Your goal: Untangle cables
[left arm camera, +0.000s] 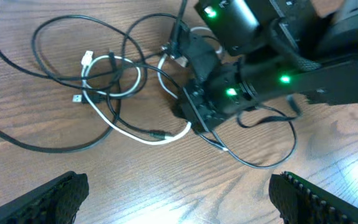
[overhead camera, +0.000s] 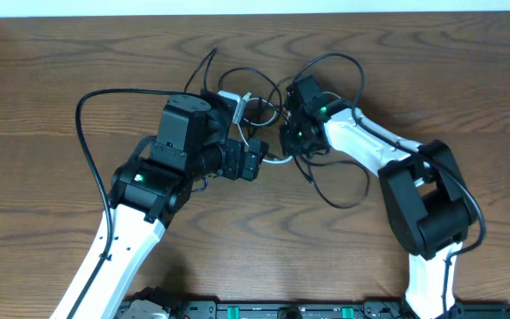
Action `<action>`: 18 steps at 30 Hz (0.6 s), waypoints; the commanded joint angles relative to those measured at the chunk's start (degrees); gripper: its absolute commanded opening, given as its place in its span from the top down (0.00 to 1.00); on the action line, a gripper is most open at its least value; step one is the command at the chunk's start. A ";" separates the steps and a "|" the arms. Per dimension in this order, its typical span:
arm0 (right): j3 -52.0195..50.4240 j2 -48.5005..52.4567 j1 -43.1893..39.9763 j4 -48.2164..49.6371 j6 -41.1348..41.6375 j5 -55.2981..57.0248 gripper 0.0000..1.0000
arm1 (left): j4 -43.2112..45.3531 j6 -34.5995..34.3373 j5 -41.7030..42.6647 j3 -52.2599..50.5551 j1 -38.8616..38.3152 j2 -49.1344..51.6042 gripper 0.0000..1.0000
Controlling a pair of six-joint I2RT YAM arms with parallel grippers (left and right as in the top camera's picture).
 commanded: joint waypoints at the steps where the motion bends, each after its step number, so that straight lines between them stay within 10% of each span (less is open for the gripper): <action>1: -0.13 -10.73 0.13 -1.88 -5.95 -0.24 0.99 | -0.15 -0.50 0.66 0.57 0.24 0.20 0.02; 9: -0.13 -33.31 0.11 -2.29 -8.94 4.33 0.99 | -0.13 -0.50 0.66 0.57 0.24 0.20 0.02; 18: -0.15 -33.70 0.13 -9.44 -8.92 10.23 0.99 | -0.13 -0.50 0.66 0.57 0.24 0.20 0.02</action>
